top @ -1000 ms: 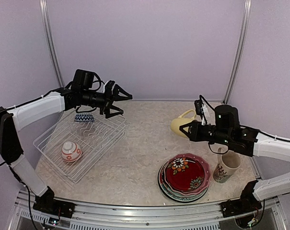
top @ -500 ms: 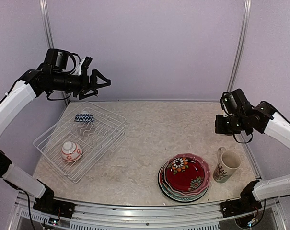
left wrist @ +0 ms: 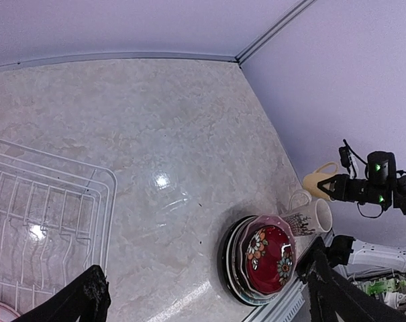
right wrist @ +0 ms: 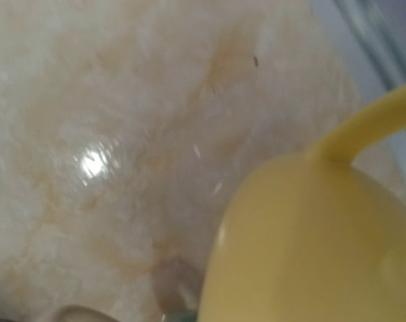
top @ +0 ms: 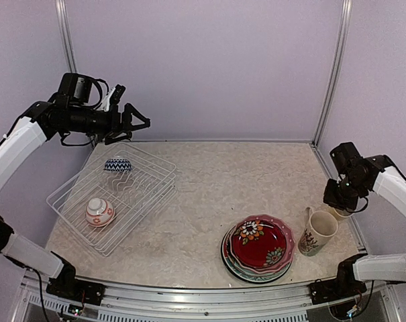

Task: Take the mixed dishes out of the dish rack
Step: Place the cup at the corner of the board.

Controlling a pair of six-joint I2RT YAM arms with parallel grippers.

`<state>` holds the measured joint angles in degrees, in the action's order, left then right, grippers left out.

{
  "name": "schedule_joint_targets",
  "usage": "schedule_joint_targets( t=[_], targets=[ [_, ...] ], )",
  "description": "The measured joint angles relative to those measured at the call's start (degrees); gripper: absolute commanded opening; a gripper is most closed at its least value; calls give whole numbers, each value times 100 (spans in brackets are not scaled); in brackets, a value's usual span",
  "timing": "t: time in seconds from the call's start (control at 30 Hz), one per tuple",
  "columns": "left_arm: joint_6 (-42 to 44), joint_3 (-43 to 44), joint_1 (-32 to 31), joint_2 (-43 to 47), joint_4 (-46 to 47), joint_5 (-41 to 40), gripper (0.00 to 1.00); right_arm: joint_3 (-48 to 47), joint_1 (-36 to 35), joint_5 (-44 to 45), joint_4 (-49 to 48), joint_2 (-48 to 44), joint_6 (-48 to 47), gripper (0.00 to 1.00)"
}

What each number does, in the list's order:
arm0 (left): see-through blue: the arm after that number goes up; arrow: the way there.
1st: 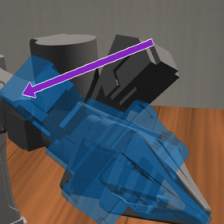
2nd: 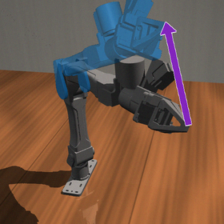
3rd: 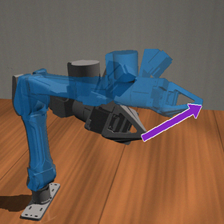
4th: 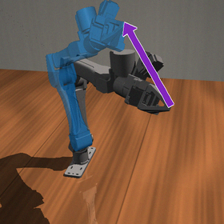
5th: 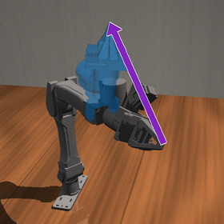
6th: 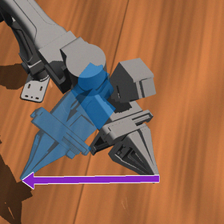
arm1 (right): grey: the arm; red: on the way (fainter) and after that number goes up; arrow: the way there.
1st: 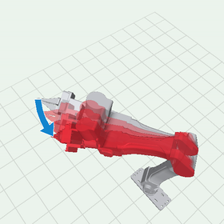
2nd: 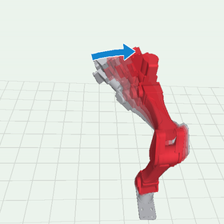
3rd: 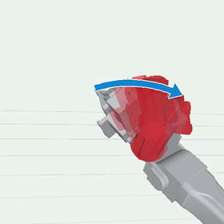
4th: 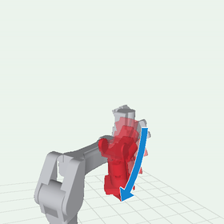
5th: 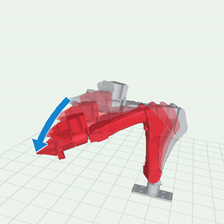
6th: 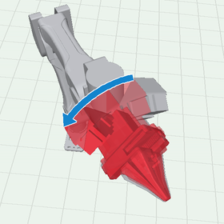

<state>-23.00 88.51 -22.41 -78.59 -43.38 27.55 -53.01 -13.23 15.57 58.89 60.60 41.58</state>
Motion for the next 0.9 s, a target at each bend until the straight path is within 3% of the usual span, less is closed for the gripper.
schedule_joint_targets(
  t=[0.37,0.73,0.9],
  targets=[
    [0,-46,33,94,2,2,99,645,811,-549,-2,17,710,0],
    [-2,-83,107,87,4,33,99,1067,1698,-1329,-280,26,487,0],
    [-2,-94,118,39,4,50,99,1073,1864,-1460,-321,24,313,12]
  ],
)
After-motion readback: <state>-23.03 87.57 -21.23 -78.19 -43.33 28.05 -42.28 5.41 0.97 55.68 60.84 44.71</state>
